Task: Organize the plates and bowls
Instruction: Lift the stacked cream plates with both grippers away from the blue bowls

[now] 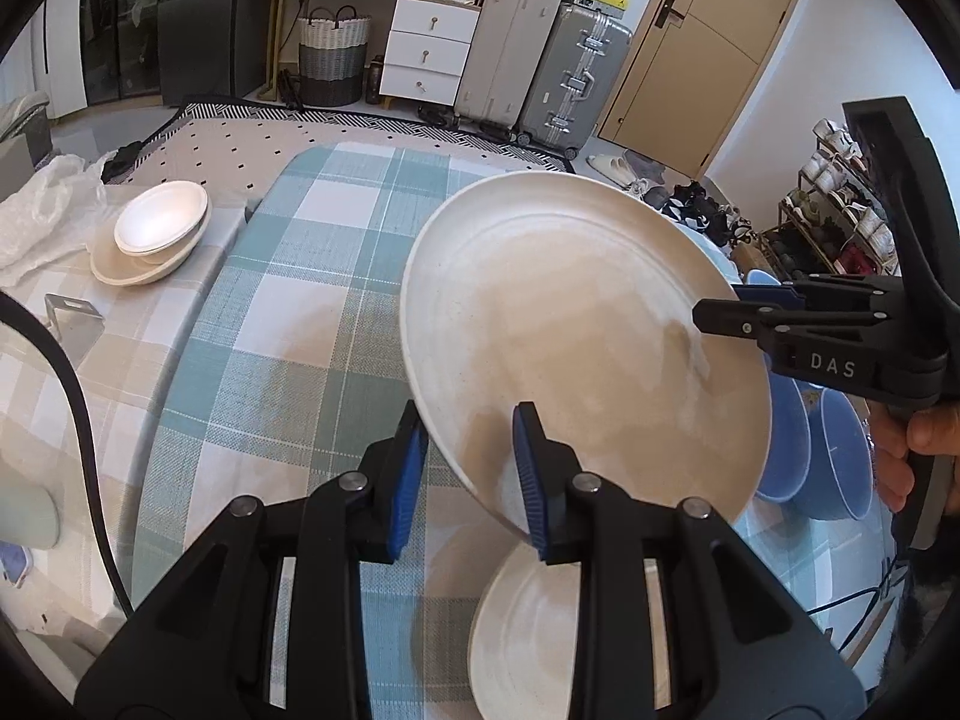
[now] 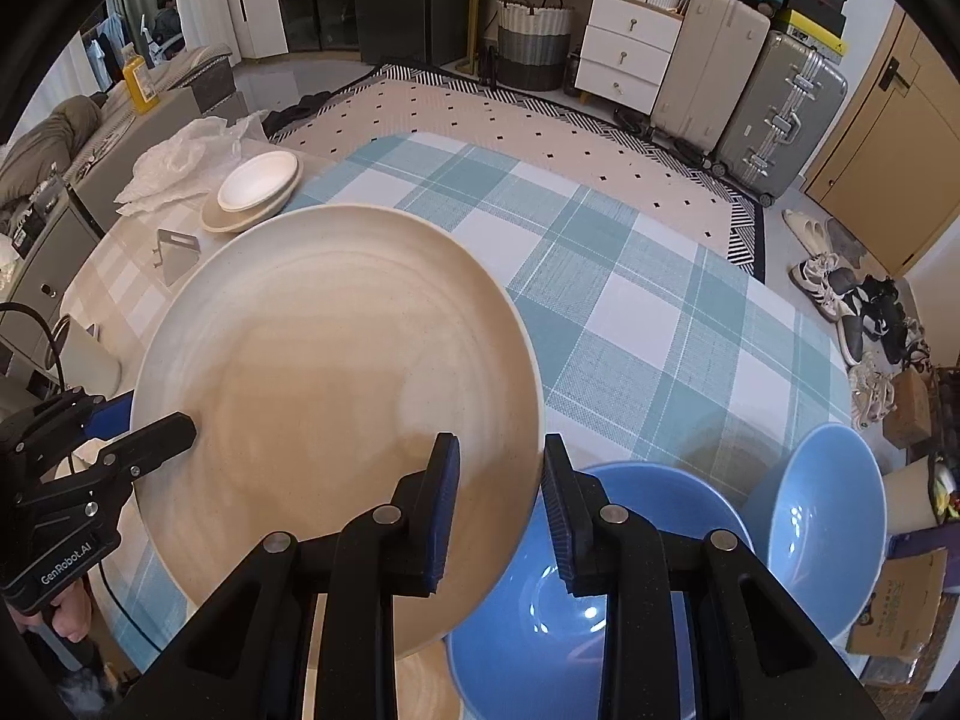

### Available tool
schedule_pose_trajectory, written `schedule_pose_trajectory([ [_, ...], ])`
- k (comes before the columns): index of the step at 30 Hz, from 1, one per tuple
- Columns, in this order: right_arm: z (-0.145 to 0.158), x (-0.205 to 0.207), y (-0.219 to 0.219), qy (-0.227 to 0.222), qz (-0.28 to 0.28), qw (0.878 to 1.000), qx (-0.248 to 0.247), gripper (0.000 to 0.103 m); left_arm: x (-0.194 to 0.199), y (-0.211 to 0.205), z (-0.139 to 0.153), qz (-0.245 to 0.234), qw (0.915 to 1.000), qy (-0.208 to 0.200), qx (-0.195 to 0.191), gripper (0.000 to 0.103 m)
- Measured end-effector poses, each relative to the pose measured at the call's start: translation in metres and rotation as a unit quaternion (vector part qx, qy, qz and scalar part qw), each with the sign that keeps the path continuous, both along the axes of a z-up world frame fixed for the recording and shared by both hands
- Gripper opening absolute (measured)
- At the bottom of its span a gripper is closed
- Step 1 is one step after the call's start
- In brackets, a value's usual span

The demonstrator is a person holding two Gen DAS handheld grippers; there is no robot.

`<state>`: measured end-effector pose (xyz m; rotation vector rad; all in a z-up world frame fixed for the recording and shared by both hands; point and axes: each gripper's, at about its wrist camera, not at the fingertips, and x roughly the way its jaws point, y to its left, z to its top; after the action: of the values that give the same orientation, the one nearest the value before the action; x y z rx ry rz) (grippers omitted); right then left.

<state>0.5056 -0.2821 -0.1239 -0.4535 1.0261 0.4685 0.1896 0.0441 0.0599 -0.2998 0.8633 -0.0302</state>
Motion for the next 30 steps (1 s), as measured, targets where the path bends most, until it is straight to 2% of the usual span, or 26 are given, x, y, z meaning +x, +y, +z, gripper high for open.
schedule_pose_trajectory([
  [13,0.034,-0.065,-0.024,-0.025,-0.008,0.999,0.03,0.028,-0.057,-0.021,0.04,-0.018,0.9995,-0.024,0.013,0.026],
  [30,0.043,-0.133,-0.051,-0.04,-0.013,0.997,0.063,0.028,-0.111,-0.04,0.049,-0.038,0.9984,-0.03,0.029,0.026],
])
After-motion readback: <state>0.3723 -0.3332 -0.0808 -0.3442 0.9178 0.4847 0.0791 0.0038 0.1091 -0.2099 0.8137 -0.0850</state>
